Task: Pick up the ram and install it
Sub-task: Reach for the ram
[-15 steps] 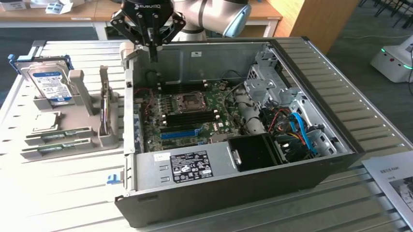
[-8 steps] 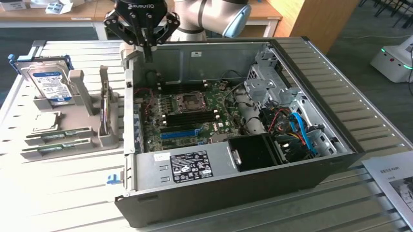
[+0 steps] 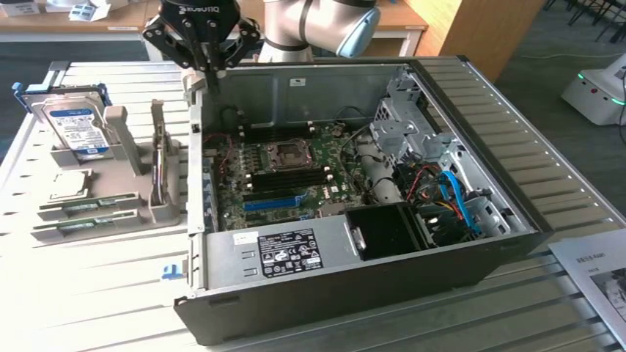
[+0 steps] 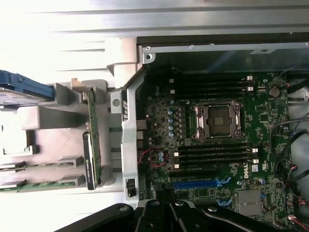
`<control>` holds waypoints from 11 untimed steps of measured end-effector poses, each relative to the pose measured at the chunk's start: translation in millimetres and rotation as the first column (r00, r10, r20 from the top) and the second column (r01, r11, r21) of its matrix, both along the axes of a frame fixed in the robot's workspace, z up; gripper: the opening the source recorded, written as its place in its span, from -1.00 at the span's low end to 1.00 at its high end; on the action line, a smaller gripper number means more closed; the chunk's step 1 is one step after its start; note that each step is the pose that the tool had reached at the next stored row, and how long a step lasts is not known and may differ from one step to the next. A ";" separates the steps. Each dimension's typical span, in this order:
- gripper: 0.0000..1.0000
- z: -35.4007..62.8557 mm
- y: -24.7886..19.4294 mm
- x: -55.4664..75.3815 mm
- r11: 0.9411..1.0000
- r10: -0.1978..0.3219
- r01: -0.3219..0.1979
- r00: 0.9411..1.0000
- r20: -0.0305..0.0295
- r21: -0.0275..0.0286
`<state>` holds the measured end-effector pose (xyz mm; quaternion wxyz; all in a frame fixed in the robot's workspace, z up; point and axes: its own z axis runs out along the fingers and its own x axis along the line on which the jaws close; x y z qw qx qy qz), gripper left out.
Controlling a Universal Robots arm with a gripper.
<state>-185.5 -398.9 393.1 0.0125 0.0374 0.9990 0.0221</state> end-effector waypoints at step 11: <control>-0.74 -0.2 0.0 -20.9 1.000 0.000 0.000 1.000 0.000 0.000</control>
